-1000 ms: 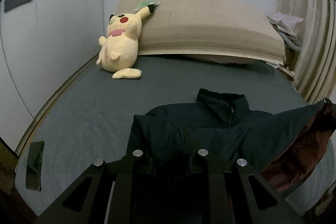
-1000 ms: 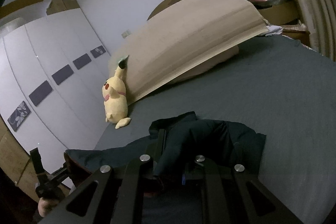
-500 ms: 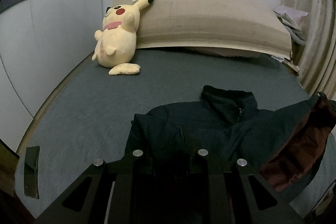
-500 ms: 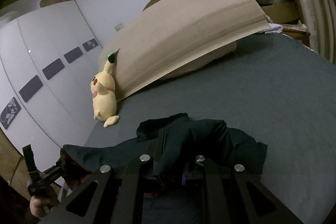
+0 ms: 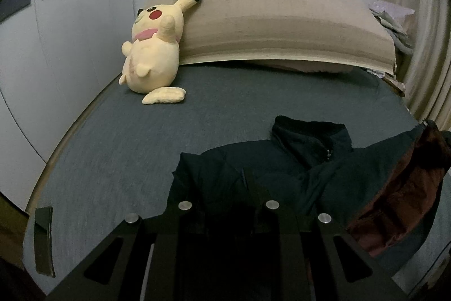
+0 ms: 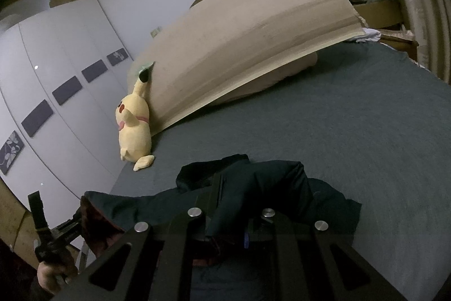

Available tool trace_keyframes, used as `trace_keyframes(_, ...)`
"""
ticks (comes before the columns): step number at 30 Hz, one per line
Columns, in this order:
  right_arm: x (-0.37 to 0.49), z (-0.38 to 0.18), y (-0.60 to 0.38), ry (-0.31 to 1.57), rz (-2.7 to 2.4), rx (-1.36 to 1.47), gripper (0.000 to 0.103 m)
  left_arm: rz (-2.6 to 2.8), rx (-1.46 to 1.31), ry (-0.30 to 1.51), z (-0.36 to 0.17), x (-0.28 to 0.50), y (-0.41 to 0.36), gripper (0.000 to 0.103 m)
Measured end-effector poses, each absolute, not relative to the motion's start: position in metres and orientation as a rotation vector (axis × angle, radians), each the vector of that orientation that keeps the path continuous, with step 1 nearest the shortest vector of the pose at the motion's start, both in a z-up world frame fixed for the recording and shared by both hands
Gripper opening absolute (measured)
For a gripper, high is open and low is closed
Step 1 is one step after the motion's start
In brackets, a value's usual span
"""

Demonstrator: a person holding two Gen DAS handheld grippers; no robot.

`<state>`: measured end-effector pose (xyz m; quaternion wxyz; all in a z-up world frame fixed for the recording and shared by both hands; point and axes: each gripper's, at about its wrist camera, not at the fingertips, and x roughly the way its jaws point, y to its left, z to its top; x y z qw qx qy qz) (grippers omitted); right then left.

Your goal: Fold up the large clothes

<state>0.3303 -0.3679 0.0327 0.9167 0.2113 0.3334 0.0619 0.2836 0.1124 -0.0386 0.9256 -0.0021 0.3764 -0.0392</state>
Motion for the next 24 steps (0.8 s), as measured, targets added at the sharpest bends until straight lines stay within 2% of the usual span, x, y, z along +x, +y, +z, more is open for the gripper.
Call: trace_keyframes(24, 0.377, 0.007, -0.364, 0.750, 0.124, 0.409, 0.012, -0.081, -0.001, 0.834, -0.064, 0.321, 0.115, 0.019)
